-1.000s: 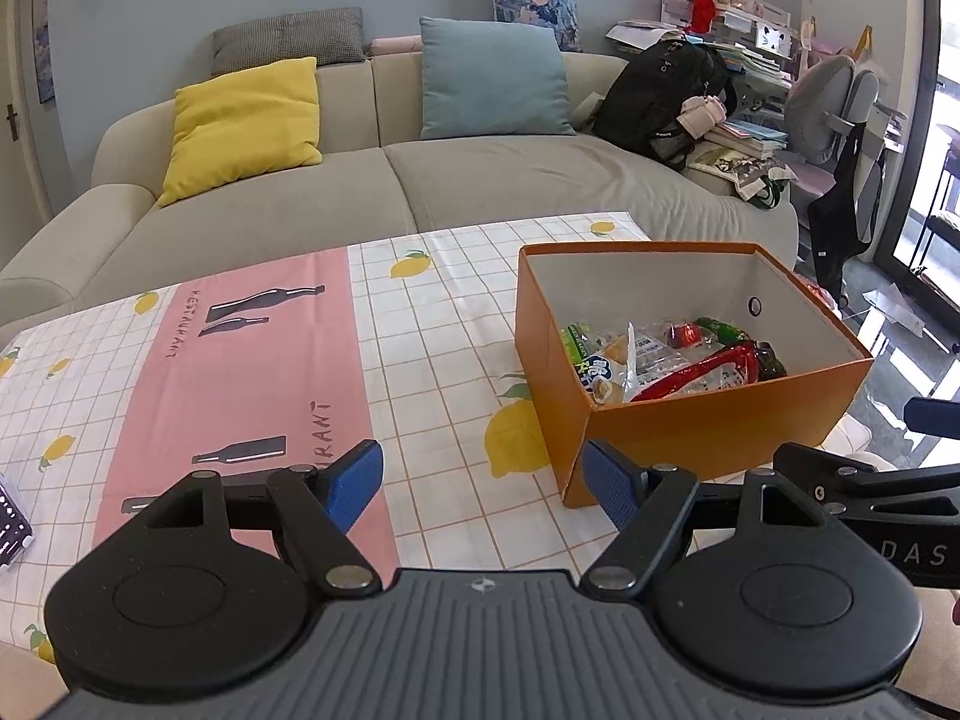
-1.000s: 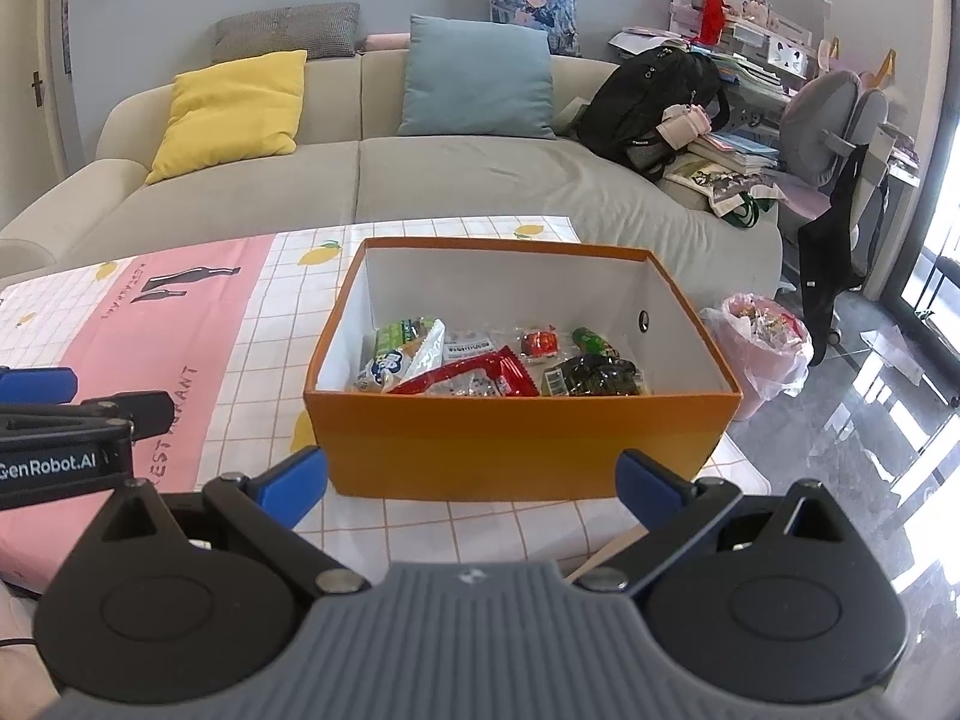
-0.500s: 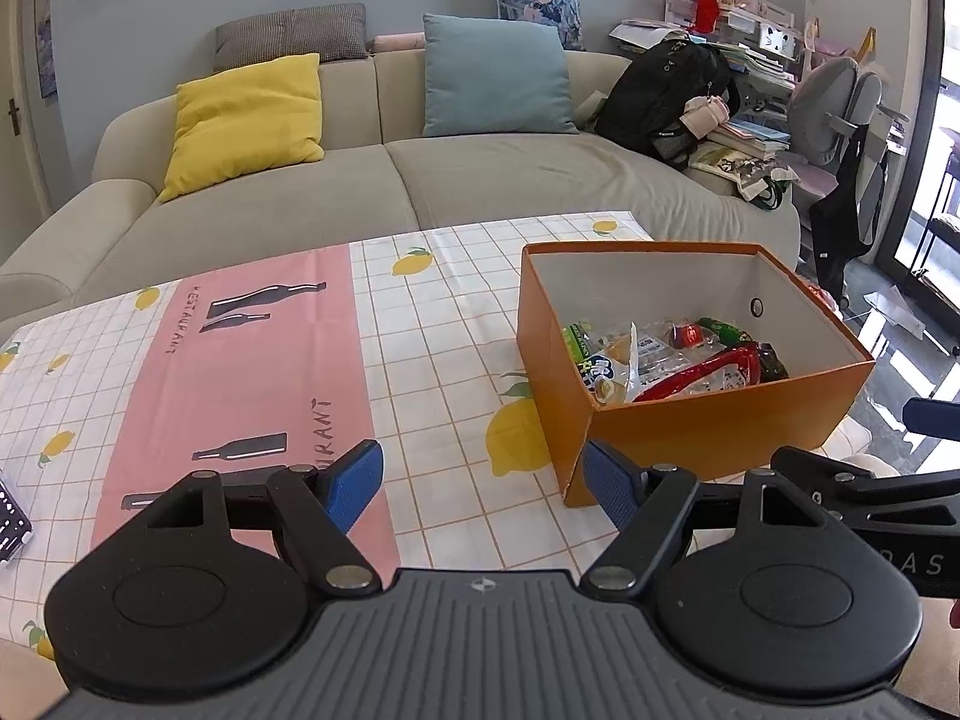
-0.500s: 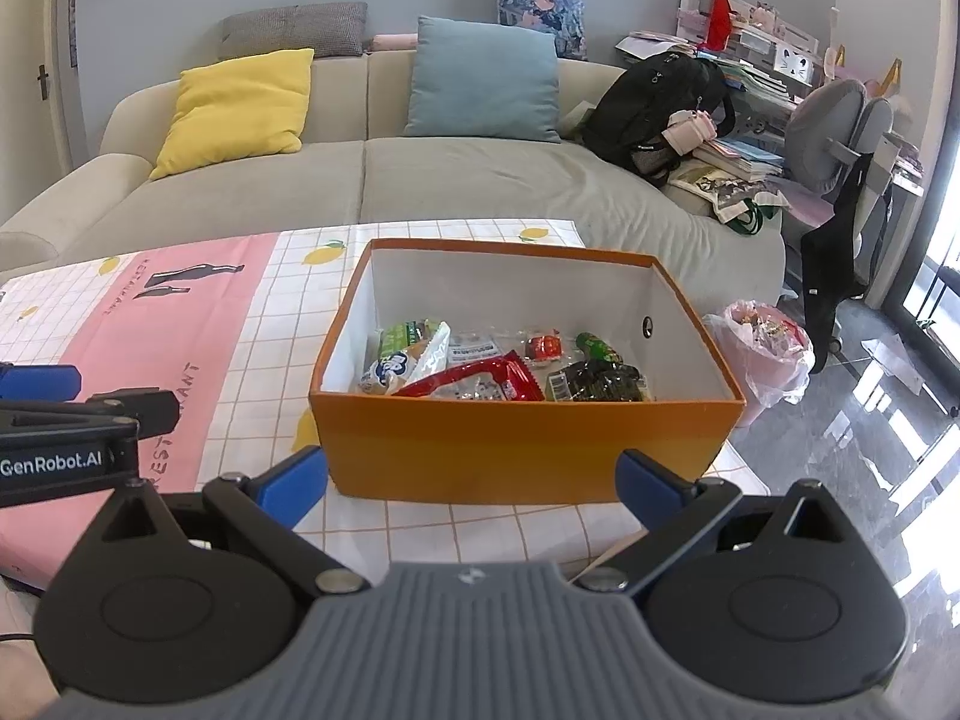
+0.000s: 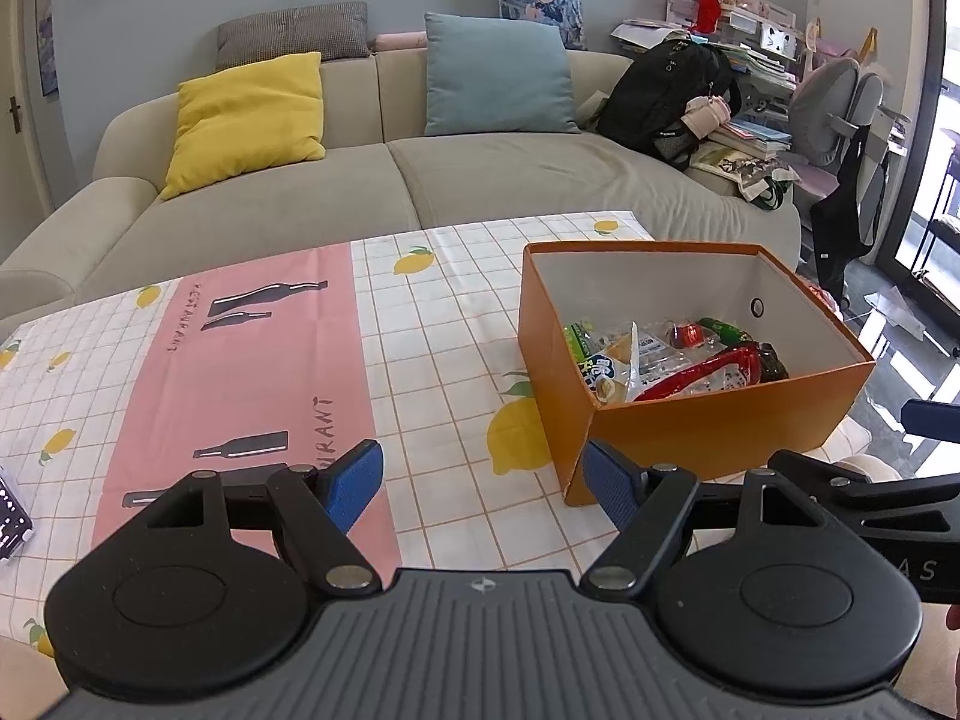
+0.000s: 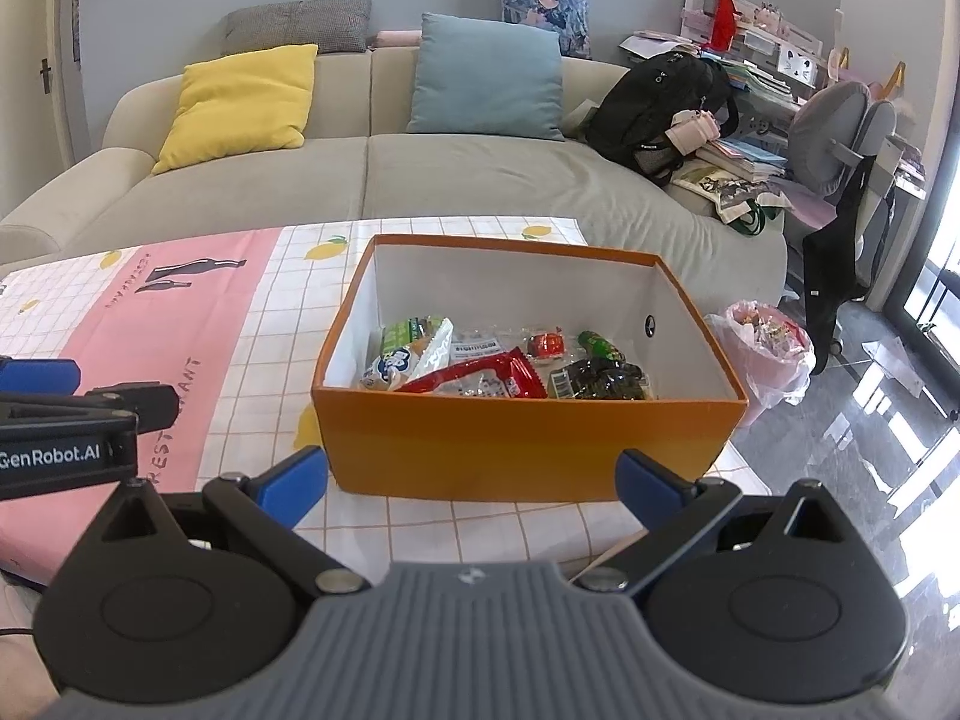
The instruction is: Organize snacks
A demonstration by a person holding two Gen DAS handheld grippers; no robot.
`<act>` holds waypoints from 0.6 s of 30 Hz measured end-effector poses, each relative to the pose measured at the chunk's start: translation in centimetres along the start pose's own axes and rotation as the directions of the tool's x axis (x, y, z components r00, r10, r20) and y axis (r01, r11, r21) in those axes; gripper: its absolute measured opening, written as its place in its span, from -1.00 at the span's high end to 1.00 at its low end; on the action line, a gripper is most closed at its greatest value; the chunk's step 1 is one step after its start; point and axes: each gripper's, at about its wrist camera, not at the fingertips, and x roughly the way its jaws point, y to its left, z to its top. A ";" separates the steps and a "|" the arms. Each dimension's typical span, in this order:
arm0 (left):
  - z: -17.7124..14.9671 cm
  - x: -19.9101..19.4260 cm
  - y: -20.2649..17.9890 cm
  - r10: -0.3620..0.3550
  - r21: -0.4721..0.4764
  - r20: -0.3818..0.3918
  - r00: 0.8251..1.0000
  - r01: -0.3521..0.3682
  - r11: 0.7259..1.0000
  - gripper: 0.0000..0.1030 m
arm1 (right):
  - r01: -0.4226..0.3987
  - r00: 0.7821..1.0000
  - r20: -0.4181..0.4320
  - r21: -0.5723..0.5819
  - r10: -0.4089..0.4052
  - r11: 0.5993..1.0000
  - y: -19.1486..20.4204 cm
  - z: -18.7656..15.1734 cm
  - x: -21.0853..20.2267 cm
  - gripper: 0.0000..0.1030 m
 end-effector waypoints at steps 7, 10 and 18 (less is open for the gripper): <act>0.0 -0.2 0.0 0.002 -0.006 0.003 1.000 -0.002 1.000 -0.73 | -0.001 1.000 0.000 0.000 0.001 1.000 0.0 0.0 0.0 -0.93; 0.1 -0.2 0.0 0.002 -0.008 0.003 1.000 -0.002 1.000 -0.73 | -0.001 1.000 0.001 -0.002 0.001 1.000 0.0 0.0 0.0 -0.93; 0.1 -0.3 0.1 -0.002 -0.014 0.008 1.000 0.002 1.000 -0.73 | -0.003 1.000 -0.001 -0.006 0.003 1.000 0.1 0.0 0.0 -0.93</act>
